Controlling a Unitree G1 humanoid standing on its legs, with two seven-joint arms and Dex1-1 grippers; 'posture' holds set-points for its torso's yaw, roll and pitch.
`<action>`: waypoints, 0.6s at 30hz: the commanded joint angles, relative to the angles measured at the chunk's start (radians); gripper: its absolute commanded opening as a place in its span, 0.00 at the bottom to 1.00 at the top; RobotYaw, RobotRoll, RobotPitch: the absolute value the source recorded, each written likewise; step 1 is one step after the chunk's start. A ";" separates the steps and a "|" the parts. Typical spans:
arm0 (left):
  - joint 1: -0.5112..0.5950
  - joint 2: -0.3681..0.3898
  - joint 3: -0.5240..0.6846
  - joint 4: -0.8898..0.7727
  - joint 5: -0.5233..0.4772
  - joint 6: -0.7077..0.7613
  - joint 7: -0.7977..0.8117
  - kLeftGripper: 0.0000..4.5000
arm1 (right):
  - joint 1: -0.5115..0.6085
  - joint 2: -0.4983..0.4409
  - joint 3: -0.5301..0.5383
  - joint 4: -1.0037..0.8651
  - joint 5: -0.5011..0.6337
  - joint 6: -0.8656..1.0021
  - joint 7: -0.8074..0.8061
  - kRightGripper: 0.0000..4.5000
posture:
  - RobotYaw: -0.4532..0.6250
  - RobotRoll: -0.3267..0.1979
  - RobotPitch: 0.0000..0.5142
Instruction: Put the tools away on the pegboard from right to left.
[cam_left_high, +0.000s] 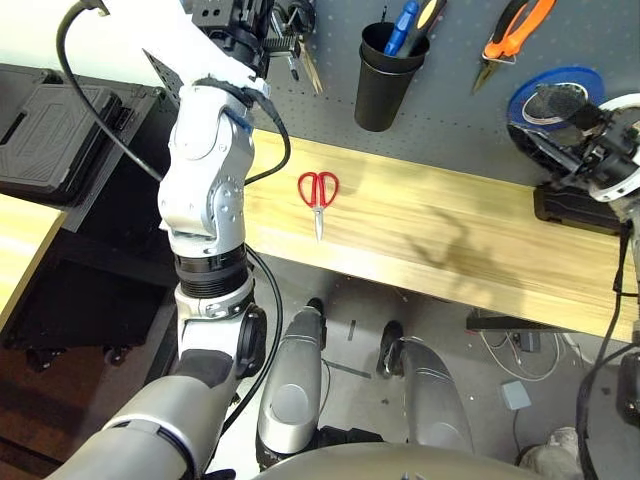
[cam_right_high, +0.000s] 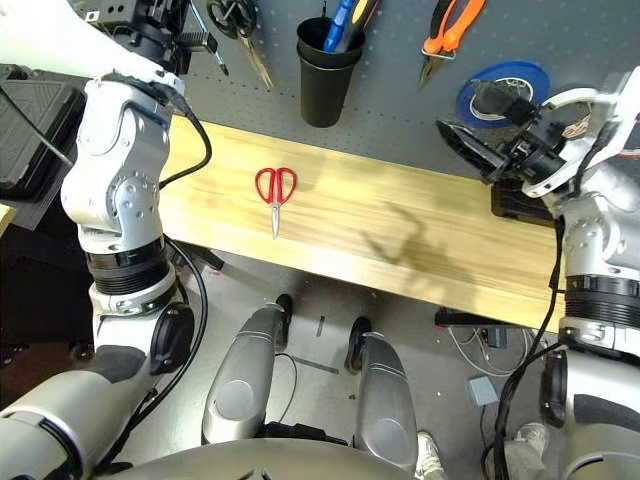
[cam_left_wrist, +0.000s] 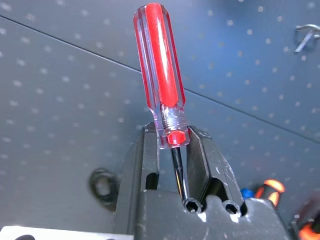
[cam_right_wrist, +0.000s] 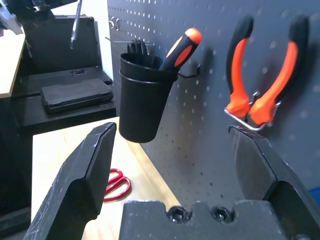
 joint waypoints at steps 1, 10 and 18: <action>-0.048 -0.019 -0.014 0.020 -0.005 -0.039 0.013 0.18 | 0.009 -0.016 -0.029 -0.012 0.002 0.011 0.004 1.00 | 0.56 0.62 0.45; -0.160 -0.034 -0.014 0.239 0.016 -0.180 0.017 0.18 | 0.067 0.031 -0.026 -0.115 -0.004 0.010 -0.060 1.00 | 0.52 0.62 0.45; -0.248 -0.022 -0.024 0.509 0.030 -0.358 -0.046 0.18 | 0.116 0.062 -0.028 -0.208 0.000 0.024 -0.114 1.00 | 0.48 0.62 0.46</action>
